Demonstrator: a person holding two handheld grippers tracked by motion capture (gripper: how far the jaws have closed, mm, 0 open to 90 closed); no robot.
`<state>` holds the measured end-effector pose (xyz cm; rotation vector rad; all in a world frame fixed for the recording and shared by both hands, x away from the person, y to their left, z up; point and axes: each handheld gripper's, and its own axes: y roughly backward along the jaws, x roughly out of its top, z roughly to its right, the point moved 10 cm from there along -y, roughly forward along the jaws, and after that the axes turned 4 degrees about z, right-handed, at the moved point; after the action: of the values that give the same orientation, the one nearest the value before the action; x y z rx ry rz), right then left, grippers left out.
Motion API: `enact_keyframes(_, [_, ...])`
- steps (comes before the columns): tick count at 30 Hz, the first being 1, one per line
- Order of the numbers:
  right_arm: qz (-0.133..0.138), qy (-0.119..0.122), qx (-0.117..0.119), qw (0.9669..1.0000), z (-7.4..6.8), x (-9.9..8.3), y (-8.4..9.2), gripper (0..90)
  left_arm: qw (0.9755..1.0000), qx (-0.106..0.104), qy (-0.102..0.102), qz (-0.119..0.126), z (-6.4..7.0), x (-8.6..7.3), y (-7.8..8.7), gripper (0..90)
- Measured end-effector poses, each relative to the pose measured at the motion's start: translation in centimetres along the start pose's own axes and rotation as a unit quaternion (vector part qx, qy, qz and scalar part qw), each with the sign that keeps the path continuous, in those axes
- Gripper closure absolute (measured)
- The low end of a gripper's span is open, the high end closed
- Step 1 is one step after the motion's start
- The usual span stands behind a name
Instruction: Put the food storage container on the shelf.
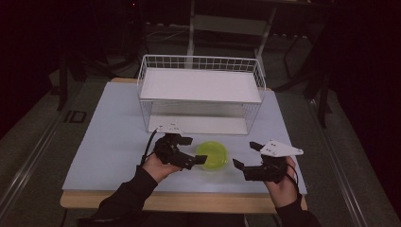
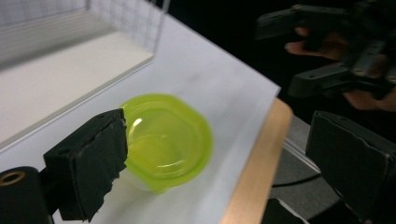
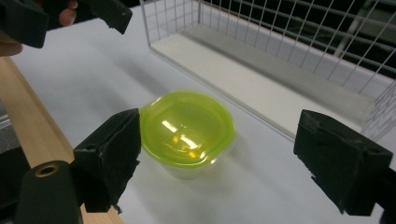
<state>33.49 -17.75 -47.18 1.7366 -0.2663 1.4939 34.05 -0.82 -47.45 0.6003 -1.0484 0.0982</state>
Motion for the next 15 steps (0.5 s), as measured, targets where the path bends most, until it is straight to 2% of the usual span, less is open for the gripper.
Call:
enact_keyframes(3, [-0.003, -0.009, 0.004, 1.0, 0.3, -0.1, -0.7, 12.9, 0.9998, 0.015, 0.011, -0.007, -0.8, -0.5, -0.5, 13.6])
enact_keyframes(4, [-0.003, -0.012, 0.007, 0.9999, 0.4, -0.2, -1.0, 12.4, 0.9997, 0.014, 0.017, -0.008, -1.0, -0.7, -0.7, 14.7])
enact_keyframes(6, [-0.017, -0.018, -0.006, 0.9997, 0.9, -0.6, -1.5, 13.4, 0.9991, 0.029, 0.026, -0.019, -1.6, -1.2, -1.1, 15.8])
enact_keyframes(7, [-0.024, -0.029, -0.005, 0.9993, 0.9, -0.8, -1.7, 13.7, 0.9988, 0.031, 0.031, -0.023, -1.9, -1.4, -1.3, 16.2])
enact_keyframes(8, [-0.03, -0.04, -0.002, 0.9988, 1.0, -1.0, -1.9, 13.8, 0.9981, 0.042, 0.037, -0.027, -2.3, -1.7, -1.5, 18.8])
enact_keyframes(10, [-0.044, -0.056, 0.004, 0.9974, 1.0, -1.4, -2.3, 13.8, 0.9966, 0.051, 0.056, -0.034, -2.9, -2.1, -1.9, 20.8])
enact_keyframes(13, [-0.053, -0.063, -0.004, 0.9966, 1.1, -1.6, -3.0, 13.8, 0.9932, 0.063, 0.088, -0.041, -3.8, -2.7, -2.3, 23.9])
enact_keyframes(15, [-0.059, -0.081, 0.002, 0.9949, 1.0, -1.7, -3.5, 13.9, 0.9911, 0.069, 0.105, -0.044, -4.2, -3.1, -2.5, 28.2])
